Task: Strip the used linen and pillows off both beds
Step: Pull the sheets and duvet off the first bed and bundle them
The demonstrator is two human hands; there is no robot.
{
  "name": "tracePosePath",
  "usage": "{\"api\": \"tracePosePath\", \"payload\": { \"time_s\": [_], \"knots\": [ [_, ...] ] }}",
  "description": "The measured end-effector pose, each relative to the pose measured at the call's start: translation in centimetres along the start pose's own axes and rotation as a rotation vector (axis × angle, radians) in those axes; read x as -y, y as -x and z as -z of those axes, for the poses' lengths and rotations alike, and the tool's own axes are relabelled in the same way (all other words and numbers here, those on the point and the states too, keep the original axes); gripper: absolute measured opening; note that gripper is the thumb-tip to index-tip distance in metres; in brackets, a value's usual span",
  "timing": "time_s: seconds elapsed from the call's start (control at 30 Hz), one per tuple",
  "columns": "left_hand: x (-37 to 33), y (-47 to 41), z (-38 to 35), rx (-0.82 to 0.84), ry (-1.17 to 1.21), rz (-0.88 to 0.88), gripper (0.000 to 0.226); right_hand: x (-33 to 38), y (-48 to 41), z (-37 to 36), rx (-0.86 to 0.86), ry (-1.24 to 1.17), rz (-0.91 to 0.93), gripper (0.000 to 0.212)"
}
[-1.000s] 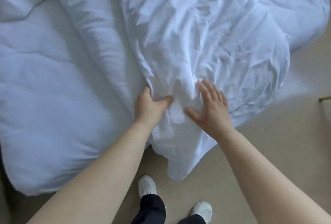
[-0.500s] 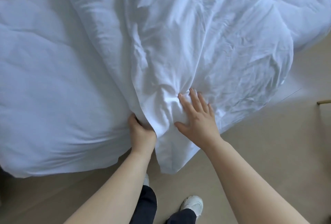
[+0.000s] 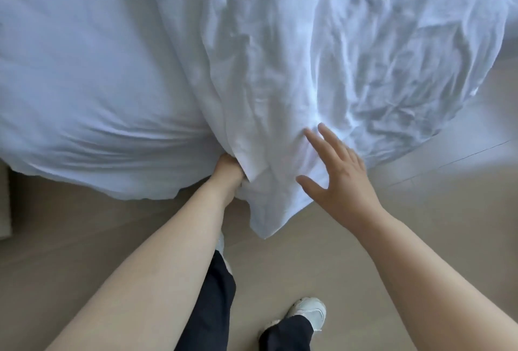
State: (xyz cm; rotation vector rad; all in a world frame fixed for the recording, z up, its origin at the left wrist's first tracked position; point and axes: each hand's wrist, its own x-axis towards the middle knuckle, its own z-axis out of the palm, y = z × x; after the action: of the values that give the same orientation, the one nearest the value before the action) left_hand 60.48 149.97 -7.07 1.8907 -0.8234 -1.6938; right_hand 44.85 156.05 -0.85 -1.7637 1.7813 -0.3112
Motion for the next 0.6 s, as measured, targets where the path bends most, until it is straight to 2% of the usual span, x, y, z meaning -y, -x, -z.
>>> {"api": "tracePosePath", "payload": {
  "time_s": [0.13,0.2,0.27,0.33,0.43,0.47,0.5,0.53,0.6],
  "knots": [
    [0.7,7.5,0.8,0.114,0.277,-0.114,0.018,0.0,4.1,-0.2,0.035,-0.074,0.021,0.081],
    [-0.2,11.0,0.8,0.203,0.39,-0.13,0.006,0.8,5.2,0.3,-0.041,-0.245,0.04,0.085],
    [-0.8,13.6,0.3,0.349,0.43,-0.141,0.017,1.5,5.8,1.2,-0.11,-0.436,0.041,0.089],
    [-0.2,15.0,-1.0,0.45,0.457,-0.154,0.036,1.7,6.1,2.4,-0.124,-0.592,0.005,0.087],
    [3.3,16.2,-3.2,0.483,0.401,-0.124,0.097,1.2,6.8,2.7,-0.078,-0.606,0.011,0.062],
    [4.3,16.8,-4.0,0.494,0.386,-0.097,0.104,0.9,7.1,2.6,-0.073,-0.581,0.004,0.052],
    [5.3,17.0,-4.7,0.489,0.38,-0.087,0.1,0.8,7.4,2.6,-0.078,-0.551,-0.009,0.042],
    [5.8,17.5,-5.5,0.464,0.384,-0.095,0.087,0.7,7.7,2.7,-0.077,-0.52,-0.022,0.033],
    [5.7,17.8,-6.5,0.33,0.402,-0.133,0.05,0.5,8.2,3.2,-0.06,-0.501,-0.046,0.015]
  ]
}}
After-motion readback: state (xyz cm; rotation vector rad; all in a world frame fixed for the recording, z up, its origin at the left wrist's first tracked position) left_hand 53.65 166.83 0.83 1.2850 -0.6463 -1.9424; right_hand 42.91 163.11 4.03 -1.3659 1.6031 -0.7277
